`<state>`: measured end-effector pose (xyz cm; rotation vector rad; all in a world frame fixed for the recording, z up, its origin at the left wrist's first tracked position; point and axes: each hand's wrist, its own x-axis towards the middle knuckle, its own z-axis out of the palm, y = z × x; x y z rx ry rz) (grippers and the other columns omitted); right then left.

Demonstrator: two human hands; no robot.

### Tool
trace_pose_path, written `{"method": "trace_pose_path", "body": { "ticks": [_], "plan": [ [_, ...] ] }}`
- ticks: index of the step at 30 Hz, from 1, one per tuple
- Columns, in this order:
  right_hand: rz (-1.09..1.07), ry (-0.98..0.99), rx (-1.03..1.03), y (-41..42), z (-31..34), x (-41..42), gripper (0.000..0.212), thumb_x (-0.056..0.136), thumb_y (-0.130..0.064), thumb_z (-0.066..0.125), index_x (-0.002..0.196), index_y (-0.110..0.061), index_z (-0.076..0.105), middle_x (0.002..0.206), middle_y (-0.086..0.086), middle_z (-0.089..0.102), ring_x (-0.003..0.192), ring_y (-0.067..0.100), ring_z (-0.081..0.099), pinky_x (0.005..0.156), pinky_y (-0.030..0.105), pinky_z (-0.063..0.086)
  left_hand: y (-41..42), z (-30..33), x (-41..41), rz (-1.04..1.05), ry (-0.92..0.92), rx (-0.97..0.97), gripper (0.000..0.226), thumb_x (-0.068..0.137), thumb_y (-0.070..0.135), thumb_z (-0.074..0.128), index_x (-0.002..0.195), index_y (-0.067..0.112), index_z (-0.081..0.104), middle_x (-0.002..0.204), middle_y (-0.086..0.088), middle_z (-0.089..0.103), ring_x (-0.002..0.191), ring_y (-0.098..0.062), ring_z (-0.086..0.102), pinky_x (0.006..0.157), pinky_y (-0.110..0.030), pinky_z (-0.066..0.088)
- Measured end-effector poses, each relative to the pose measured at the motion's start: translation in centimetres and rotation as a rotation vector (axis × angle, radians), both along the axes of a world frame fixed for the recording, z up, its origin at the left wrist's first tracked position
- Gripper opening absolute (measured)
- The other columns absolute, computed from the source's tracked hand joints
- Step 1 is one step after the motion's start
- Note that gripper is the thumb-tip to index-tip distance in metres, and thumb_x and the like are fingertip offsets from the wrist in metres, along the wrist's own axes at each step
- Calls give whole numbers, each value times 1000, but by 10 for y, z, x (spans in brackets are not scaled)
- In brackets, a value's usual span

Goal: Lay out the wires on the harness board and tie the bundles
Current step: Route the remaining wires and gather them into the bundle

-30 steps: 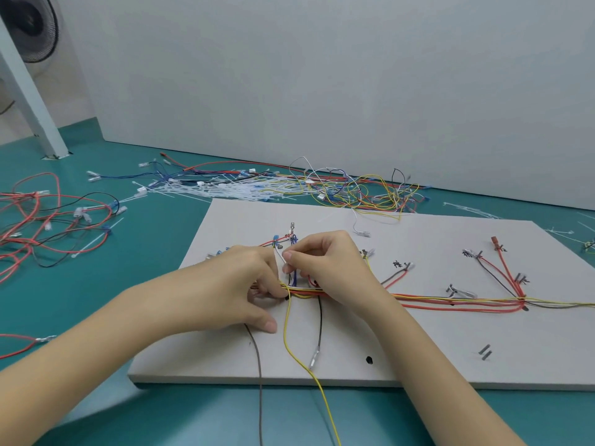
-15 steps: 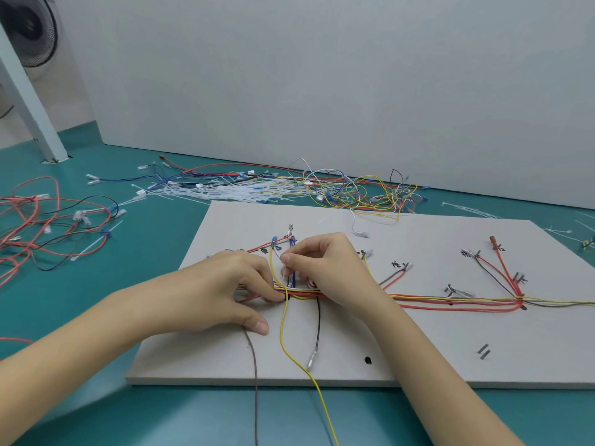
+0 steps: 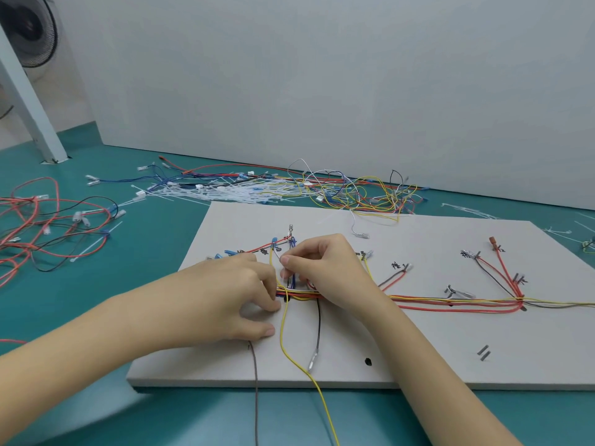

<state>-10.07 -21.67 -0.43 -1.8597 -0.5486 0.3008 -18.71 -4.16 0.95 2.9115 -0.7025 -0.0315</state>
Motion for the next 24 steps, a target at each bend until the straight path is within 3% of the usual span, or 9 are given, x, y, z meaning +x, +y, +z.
{"method": "trace_pose_path", "body": {
  "ticks": [4,9,11,16,19,22,24],
  "plan": [
    [-2,2,7,0,0,1,15,88,-5,63,81,3,72,69,9,70,47,2,52,50,15,40,-5,0,-7,-12,-69,172,50,89,61,28,112,35,64,115,23,50,108,-1,40,81,-34,49],
    [1,11,26,0,0,1,15,89,-5,62,81,5,71,69,9,70,47,1,53,49,13,40,-13,-3,-16,-90,-249,167,46,94,37,25,88,24,69,90,12,65,89,-12,58,66,-32,52],
    [8,13,27,0,0,2,15,89,-5,62,82,5,71,71,10,70,47,1,53,50,13,41,-13,-5,-16,-93,-243,48,36,95,31,34,83,20,66,83,10,62,81,-11,56,67,-30,49],
    [31,-4,26,-2,0,2,14,89,-6,64,84,3,72,71,9,70,49,0,53,51,14,41,-16,-9,-5,69,-80,-287,15,101,25,45,89,22,55,87,15,53,85,-1,46,79,-16,37],
    [53,-27,35,-4,1,3,12,88,-5,65,85,4,72,71,8,70,50,-2,54,52,11,40,-16,-6,1,204,-7,-446,19,100,22,47,82,27,53,80,17,58,79,2,52,69,-9,37],
    [72,-39,33,-5,2,3,11,88,-5,66,84,2,73,70,7,70,51,-2,55,52,9,39,-16,-4,5,290,60,-559,22,99,19,49,80,27,56,74,23,64,58,0,55,55,-10,38],
    [81,-42,28,-5,3,3,10,87,-5,66,84,1,73,71,8,71,52,-1,56,53,10,40,-18,-2,6,331,151,-685,21,100,16,48,81,20,57,71,11,69,44,-6,55,45,-15,40]
  ]
}}
